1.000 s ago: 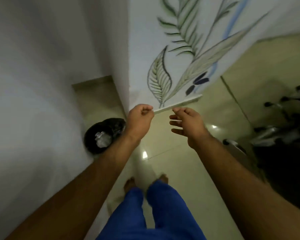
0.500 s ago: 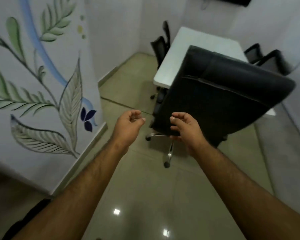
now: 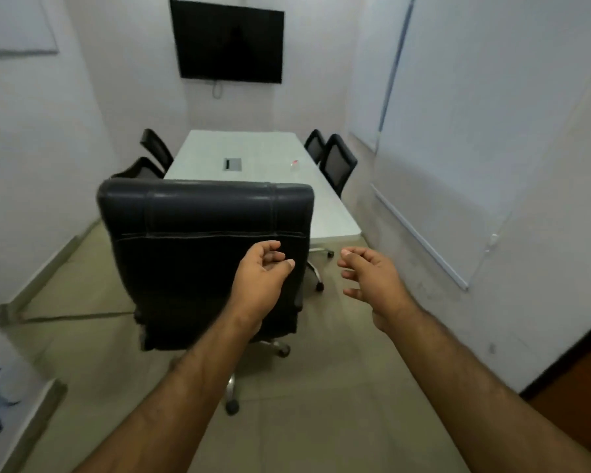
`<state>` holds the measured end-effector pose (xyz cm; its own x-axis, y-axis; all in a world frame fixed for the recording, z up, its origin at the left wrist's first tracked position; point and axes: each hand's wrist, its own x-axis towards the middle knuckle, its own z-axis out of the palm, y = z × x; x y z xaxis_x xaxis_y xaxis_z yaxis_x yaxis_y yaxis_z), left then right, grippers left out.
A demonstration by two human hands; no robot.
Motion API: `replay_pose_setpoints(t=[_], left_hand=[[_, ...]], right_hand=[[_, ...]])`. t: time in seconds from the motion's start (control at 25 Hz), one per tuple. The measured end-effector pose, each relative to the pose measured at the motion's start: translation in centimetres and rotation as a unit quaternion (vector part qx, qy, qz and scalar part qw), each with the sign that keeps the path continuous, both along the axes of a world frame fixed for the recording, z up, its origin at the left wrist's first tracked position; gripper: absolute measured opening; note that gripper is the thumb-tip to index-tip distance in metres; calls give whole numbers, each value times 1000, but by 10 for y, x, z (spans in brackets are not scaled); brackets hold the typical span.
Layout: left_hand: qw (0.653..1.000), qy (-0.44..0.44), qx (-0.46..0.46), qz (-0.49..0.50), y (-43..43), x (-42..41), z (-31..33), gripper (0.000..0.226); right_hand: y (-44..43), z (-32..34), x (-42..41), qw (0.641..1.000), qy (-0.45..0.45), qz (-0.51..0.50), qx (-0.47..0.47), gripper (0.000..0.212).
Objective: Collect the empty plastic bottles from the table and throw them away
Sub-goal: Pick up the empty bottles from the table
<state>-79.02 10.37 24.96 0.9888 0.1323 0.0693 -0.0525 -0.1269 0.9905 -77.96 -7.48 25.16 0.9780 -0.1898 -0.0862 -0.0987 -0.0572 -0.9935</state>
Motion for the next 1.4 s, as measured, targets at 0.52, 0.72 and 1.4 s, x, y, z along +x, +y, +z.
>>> replay_pose_setpoints(t=[0.52, 0.72, 1.4], left_hand=[[999, -7, 11, -30, -164, 312, 21, 34], [1000, 23, 7, 10, -221, 440, 3, 35], [970, 54, -12, 235, -343, 855, -51, 31]], right_hand=[[-150, 34, 291, 999, -10, -18, -34, 22], [-208, 18, 427, 999, -10, 6, -35, 13], [-345, -13, 916, 967, 21, 247, -62, 19]])
